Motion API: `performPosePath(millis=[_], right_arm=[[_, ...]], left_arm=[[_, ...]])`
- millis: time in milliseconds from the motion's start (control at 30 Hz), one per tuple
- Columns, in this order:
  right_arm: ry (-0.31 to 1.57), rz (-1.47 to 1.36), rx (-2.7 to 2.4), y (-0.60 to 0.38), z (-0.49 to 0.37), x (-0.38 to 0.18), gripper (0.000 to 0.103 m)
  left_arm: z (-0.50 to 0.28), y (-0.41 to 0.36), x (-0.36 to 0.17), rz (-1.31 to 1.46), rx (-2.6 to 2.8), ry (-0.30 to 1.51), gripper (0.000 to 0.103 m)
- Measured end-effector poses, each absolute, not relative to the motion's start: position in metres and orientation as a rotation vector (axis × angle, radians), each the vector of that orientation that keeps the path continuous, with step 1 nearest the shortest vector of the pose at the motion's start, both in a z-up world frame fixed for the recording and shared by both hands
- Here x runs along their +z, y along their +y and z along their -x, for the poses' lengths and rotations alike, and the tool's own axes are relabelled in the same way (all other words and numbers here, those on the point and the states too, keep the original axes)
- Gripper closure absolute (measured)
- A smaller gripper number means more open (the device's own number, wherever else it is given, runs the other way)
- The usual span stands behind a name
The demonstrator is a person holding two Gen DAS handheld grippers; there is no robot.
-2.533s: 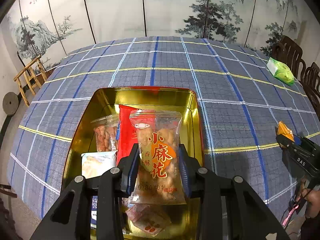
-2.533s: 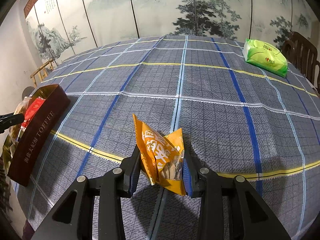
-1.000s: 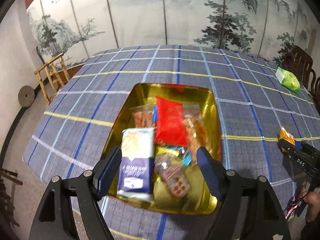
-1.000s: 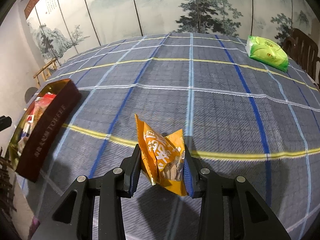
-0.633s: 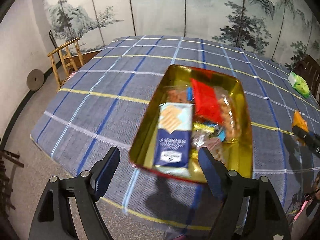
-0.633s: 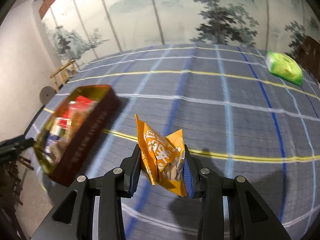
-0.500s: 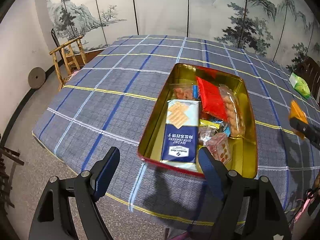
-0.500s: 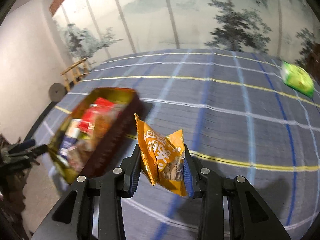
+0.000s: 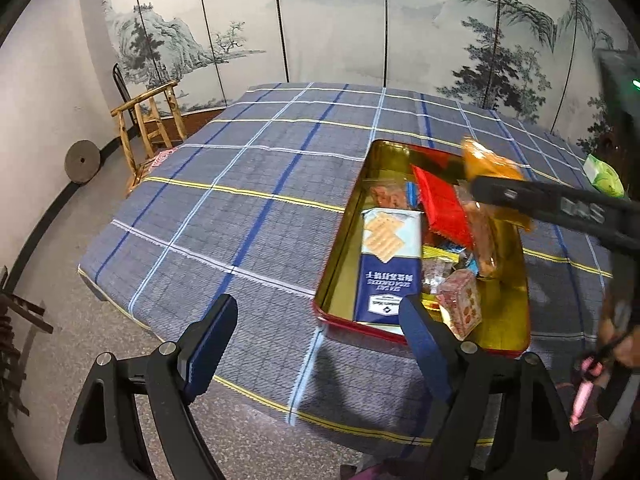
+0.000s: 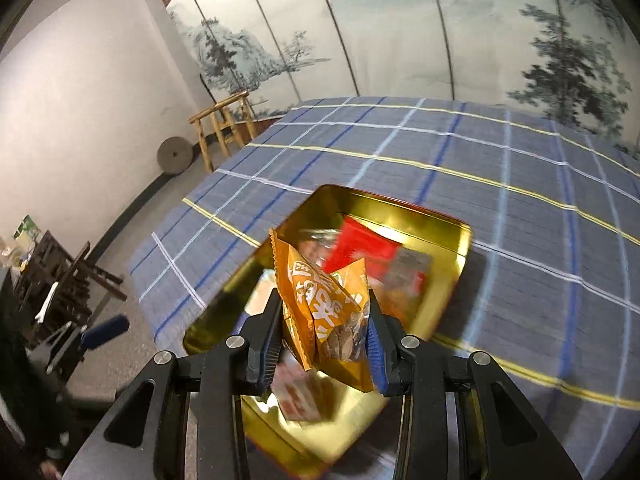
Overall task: Organize snacks
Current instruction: 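Carry the orange snack bag into the tin and open the right gripper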
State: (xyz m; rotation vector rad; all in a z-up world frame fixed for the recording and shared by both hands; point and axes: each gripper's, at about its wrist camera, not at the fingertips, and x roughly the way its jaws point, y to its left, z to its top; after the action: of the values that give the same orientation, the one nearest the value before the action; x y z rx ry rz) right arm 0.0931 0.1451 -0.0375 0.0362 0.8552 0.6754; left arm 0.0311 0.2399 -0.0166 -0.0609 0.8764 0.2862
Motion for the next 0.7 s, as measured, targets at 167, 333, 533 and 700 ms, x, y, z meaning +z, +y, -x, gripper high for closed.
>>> performPosePath(millis=[167,333,533,700], right_arm=[[0.897,-0.061,0.678,0.173,-0.112,-0.048,0.065],[0.915,-0.041,0.667,0.195,-0.125,-0.055,0.065],[0.929,-0.015,0.633,0.212,-0.139,-0.062,0.065],[0.923,0.019,0.608,0.218,-0.143,-0.065,0.065]], left_arm=[[-0.029,0.248,-0.018,0.061,0.293,0.88,0.023],[-0.03,0.252,-0.022,0.059,0.292,0.893,0.022],[-0.031,0.256,-0.028,0.06,0.289,0.909,0.02],[-0.031,0.259,-0.031,0.066,0.287,0.914,0.02]])
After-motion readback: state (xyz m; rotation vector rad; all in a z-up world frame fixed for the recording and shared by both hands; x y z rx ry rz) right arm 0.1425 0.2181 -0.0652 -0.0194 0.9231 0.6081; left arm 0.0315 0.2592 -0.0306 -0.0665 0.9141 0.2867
